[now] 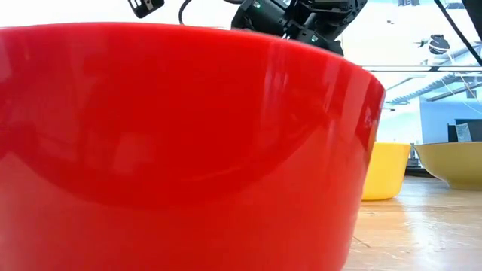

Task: Pick & Place Mini bowls
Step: Stack the yellow bowl on top of the yellow bowl on the shelf

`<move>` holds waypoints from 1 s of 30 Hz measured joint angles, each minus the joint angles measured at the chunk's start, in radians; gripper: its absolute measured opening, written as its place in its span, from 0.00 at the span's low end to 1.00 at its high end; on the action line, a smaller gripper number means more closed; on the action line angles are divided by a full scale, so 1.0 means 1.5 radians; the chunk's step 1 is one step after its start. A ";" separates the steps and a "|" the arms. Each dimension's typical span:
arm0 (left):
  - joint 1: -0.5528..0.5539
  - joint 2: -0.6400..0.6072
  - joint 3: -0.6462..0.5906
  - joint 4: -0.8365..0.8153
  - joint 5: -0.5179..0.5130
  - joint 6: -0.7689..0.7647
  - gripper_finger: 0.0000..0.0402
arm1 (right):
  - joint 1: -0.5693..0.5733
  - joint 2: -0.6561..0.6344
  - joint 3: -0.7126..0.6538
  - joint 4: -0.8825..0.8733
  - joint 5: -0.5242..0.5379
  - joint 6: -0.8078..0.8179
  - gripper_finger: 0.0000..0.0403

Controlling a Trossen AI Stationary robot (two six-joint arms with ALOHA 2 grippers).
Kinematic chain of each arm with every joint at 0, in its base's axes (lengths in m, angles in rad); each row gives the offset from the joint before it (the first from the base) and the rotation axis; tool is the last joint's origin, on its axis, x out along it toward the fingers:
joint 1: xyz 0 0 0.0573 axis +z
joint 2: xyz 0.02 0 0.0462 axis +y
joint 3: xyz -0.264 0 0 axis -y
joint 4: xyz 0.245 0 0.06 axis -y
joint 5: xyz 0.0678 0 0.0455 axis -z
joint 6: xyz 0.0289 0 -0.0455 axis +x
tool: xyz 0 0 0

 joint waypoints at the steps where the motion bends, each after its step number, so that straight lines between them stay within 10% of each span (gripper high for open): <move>1: 0.000 0.000 0.000 0.000 0.000 0.000 0.21 | 0.000 0.000 0.000 0.000 0.000 -0.004 0.14; 18: -0.001 0.002 0.000 -0.001 -0.018 0.006 0.21 | 0.000 -0.222 -0.001 -0.124 -0.136 -0.016 0.38; 30: -0.027 0.099 0.000 0.036 -0.152 0.048 0.21 | 0.016 -0.455 -0.001 -0.290 -0.024 -0.008 0.37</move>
